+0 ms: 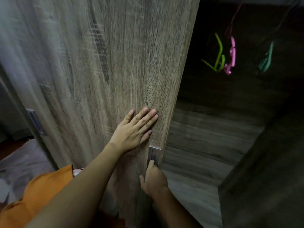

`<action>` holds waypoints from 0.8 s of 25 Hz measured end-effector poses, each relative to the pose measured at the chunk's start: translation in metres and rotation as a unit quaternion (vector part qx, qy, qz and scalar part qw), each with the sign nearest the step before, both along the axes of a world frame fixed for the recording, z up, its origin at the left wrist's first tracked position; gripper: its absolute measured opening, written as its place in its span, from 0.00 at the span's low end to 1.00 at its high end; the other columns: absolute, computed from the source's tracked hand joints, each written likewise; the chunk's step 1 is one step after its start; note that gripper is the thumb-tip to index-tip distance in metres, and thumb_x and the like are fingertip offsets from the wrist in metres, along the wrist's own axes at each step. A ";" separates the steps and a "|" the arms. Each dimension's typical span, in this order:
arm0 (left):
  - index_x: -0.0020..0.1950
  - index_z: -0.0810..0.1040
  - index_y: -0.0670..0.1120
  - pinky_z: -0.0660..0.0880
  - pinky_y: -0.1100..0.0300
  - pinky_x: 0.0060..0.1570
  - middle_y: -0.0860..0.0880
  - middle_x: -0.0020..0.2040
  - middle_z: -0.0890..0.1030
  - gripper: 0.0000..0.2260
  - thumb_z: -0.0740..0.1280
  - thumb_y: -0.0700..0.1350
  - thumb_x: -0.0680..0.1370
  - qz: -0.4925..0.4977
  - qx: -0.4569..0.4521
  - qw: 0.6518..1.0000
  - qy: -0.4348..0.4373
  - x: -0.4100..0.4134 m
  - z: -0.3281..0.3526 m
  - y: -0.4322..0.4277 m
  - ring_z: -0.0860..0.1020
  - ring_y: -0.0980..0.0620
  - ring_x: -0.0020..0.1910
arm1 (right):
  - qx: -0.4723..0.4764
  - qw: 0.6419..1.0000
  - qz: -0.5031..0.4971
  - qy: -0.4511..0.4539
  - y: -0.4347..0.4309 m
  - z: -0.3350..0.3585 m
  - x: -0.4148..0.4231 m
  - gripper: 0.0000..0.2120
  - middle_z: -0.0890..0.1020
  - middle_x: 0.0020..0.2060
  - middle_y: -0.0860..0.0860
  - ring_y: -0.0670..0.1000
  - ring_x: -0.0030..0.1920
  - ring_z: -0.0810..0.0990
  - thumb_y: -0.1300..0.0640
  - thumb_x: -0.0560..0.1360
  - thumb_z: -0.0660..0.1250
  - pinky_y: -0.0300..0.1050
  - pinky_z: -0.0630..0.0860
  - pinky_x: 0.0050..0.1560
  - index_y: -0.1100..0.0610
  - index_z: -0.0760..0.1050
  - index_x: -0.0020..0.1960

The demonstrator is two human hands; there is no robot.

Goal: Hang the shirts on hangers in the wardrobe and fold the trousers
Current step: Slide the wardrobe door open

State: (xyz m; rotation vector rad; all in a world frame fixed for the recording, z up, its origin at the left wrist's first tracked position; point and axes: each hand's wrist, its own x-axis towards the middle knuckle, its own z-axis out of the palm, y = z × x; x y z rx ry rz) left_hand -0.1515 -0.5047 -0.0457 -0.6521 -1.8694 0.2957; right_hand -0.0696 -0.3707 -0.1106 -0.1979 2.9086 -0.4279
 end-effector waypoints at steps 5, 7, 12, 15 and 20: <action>0.77 0.47 0.47 0.50 0.50 0.71 0.50 0.78 0.42 0.27 0.52 0.53 0.81 0.004 0.001 1.000 -0.002 -0.003 -0.001 -0.008 0.45 0.51 0.77 | 0.021 1.000 0.002 0.003 -0.011 -0.004 -0.004 0.33 0.69 0.67 0.59 0.57 0.65 0.72 0.50 0.79 0.58 0.48 0.71 0.61 0.64 0.46 0.75; 0.77 0.47 0.48 0.50 0.50 0.71 0.51 0.78 0.42 0.27 0.52 0.53 0.81 -0.001 0.010 1.000 -0.009 -0.004 -0.002 -0.008 0.45 0.52 0.77 | 0.027 1.000 0.007 0.012 -0.010 -0.004 -0.005 0.33 0.70 0.67 0.59 0.56 0.65 0.73 0.50 0.79 0.57 0.48 0.71 0.61 0.64 0.47 0.75; 0.77 0.46 0.48 0.50 0.50 0.71 0.52 0.78 0.41 0.27 0.51 0.52 0.81 0.024 0.017 0.998 -0.059 0.006 0.002 -0.005 0.44 0.52 0.77 | 0.014 0.999 0.029 -0.025 -0.003 -0.001 -0.010 0.35 0.69 0.68 0.60 0.58 0.66 0.71 0.50 0.79 0.58 0.48 0.70 0.62 0.66 0.45 0.75; 0.77 0.48 0.49 0.49 0.52 0.71 0.52 0.77 0.50 0.27 0.51 0.52 0.80 0.051 0.053 0.989 -0.127 0.033 0.010 0.002 0.44 0.54 0.77 | 0.001 0.999 0.016 -0.031 0.001 0.000 -0.004 0.28 0.74 0.63 0.60 0.58 0.63 0.74 0.49 0.78 0.60 0.48 0.73 0.57 0.65 0.57 0.71; 0.73 0.63 0.44 0.66 0.47 0.66 0.48 0.73 0.64 0.27 0.51 0.53 0.76 0.202 0.186 0.923 -0.271 0.100 0.015 -0.030 0.62 0.51 0.72 | -0.030 0.996 0.018 0.080 -0.012 0.016 0.019 0.12 0.81 0.52 0.58 0.58 0.53 0.79 0.50 0.78 0.57 0.48 0.75 0.50 0.58 0.72 0.53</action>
